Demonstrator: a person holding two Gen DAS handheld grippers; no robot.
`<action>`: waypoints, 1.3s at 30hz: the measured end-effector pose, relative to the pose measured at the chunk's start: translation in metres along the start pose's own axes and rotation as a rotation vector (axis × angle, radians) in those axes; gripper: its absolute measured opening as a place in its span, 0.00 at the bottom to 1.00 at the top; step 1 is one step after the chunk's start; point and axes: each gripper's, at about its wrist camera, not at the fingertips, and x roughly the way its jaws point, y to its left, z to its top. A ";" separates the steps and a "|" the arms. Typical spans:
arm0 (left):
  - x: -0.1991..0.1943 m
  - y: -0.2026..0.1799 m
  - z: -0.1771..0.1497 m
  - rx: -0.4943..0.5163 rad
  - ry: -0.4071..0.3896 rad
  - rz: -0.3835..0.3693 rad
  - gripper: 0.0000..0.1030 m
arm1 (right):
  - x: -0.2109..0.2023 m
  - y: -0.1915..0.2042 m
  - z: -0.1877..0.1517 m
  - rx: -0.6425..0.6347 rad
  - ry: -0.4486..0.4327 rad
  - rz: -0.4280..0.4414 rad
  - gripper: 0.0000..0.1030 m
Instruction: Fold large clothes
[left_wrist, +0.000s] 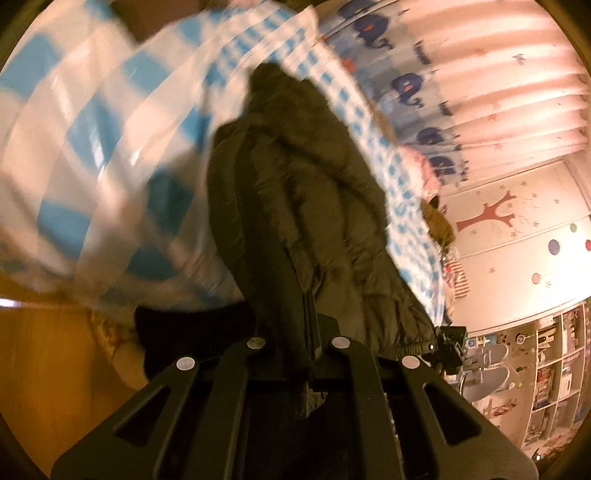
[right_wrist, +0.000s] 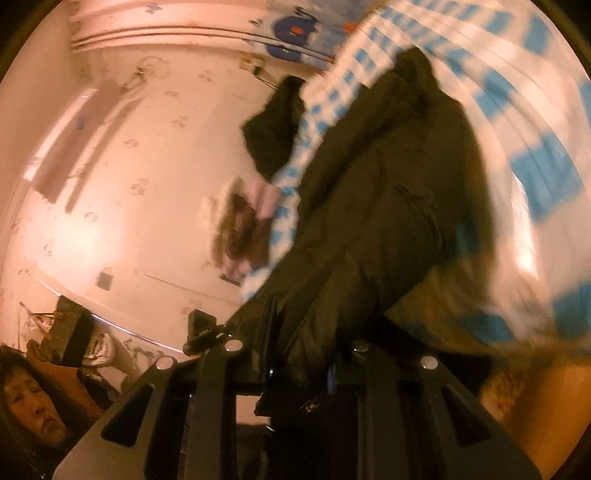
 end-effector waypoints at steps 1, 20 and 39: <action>0.005 0.007 -0.003 -0.002 0.015 0.006 0.05 | 0.000 -0.009 -0.003 0.019 0.012 -0.009 0.26; 0.064 0.137 0.001 -0.224 0.107 -0.134 0.73 | 0.023 -0.116 -0.012 0.287 0.096 0.100 0.81; 0.116 0.085 0.011 -0.109 0.159 -0.130 0.30 | 0.041 -0.096 -0.003 0.161 0.097 0.043 0.42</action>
